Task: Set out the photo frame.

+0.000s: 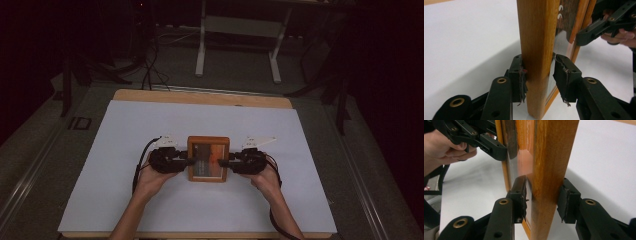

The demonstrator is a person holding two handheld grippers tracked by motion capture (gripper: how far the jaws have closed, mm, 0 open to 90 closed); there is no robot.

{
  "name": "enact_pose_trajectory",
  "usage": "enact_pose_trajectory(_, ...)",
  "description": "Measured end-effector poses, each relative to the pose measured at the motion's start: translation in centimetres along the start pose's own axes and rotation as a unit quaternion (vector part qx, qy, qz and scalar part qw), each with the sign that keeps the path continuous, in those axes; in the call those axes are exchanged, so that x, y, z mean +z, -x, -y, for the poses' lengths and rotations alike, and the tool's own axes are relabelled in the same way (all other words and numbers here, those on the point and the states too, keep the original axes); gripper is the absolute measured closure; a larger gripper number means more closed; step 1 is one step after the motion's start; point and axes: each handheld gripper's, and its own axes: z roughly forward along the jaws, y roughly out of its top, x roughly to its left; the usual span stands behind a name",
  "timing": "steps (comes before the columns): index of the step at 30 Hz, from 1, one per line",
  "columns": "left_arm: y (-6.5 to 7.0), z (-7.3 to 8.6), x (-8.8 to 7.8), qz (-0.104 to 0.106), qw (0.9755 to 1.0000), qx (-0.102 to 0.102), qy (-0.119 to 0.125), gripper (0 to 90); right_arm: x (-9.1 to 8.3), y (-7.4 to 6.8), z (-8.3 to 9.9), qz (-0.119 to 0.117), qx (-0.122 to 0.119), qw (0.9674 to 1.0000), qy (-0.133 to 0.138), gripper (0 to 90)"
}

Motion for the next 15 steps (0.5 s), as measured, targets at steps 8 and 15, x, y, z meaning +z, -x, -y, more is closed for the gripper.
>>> enact_pose_trajectory(8,0.0,-0.2,0.5,-0.012,0.9999,-0.011,-0.004,61.8,0.1,1.0,0.6,-0.005,0.013,0.9999,0.002,62.3)
enact_pose_trajectory(15,-0.1,-0.2,0.6,-0.023,0.9995,-0.016,-0.012,62.8,0.4,1.3,0.3,0.002,0.016,0.9998,-0.008,60.7)
